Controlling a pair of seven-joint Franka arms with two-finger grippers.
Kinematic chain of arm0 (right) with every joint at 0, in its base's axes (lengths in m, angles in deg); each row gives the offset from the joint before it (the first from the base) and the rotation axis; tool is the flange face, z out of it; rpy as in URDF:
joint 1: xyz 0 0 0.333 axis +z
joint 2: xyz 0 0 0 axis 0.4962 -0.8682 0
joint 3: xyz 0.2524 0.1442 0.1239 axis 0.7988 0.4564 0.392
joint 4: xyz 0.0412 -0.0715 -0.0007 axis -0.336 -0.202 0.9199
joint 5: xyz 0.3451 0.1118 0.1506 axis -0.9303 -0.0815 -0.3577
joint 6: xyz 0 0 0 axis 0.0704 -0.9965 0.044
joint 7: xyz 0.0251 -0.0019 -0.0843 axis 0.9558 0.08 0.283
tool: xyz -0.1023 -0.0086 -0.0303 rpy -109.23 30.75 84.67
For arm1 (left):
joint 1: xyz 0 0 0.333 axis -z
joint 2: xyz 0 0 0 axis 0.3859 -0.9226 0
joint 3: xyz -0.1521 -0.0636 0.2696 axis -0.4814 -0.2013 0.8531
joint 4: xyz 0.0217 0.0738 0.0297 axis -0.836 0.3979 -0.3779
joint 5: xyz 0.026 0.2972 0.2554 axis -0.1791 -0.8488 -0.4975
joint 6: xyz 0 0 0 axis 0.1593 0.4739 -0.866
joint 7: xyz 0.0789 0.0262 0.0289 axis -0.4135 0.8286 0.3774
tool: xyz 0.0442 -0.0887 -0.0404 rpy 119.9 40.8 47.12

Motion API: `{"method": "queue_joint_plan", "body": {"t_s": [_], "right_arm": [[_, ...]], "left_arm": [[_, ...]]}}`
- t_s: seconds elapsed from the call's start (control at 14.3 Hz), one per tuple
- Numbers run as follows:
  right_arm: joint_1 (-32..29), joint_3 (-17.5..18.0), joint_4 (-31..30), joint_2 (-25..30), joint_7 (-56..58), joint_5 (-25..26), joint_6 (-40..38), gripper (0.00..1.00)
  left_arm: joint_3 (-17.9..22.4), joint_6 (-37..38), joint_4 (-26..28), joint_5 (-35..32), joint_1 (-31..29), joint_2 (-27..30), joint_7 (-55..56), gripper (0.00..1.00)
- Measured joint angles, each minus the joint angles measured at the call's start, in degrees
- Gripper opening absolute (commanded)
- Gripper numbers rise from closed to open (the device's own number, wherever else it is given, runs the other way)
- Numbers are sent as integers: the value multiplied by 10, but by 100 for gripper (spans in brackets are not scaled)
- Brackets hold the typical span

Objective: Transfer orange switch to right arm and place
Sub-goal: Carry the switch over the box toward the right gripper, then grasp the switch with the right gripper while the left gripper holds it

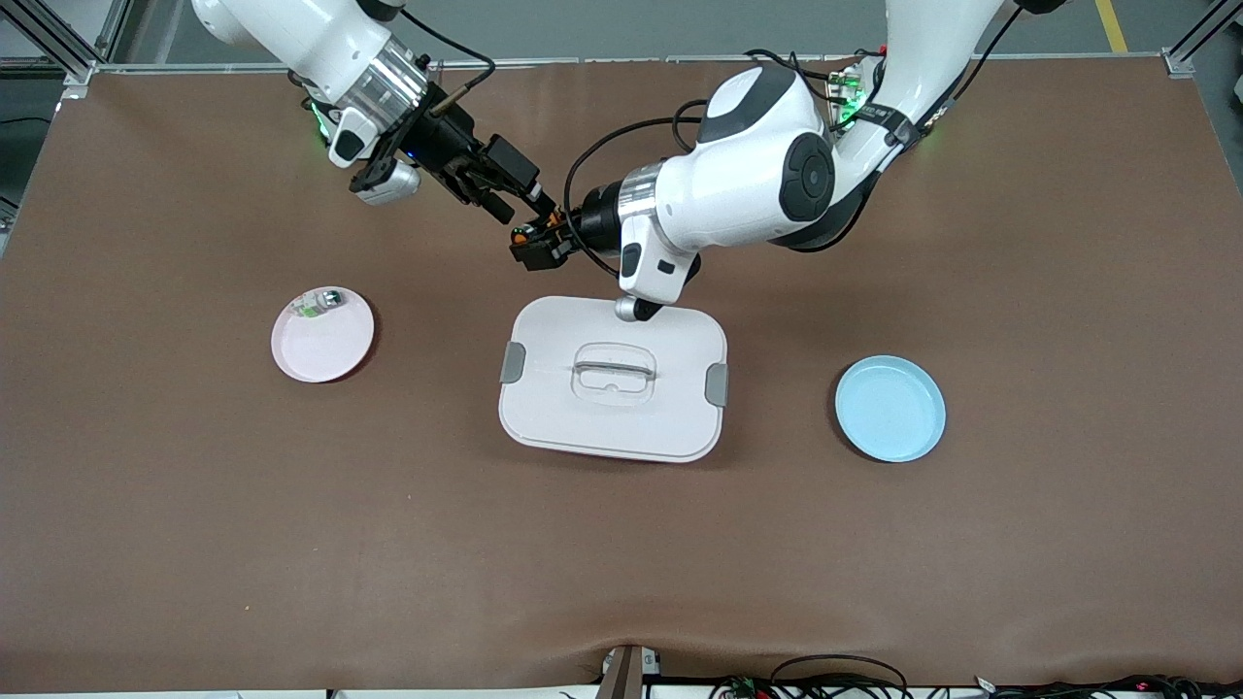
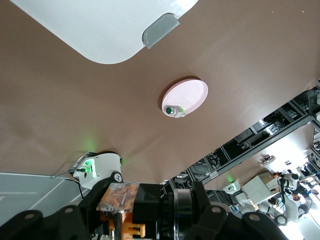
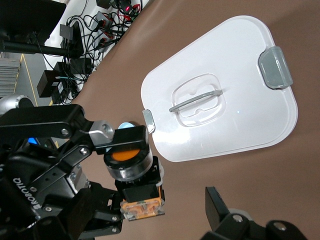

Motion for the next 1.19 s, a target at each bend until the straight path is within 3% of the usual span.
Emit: {"method": "queue_joint_plan", "body": {"t_s": [0.63,0.77,0.84,0.98,1.12,1.19], "right_arm": [[0,0,3,-17,-11,5,3,100],[0,0,4,-18,-11,5,3,64],[0,0,4,-18,-11,5,3,55],[0,0,4,-18,-11,6,3,46],[0,1,6,-20,-12,6,4,46],[0,1,6,-21,-12,6,4,33]], "left_arm": [[0,0,0,0,8,-9,23,0],[0,0,0,0,8,-9,23,0],[0,0,0,0,8,-9,23,0],[0,0,-1,0,8,-9,23,0],[0,0,0,0,9,-10,23,0],[0,0,-1,0,9,-10,23,0]]}}
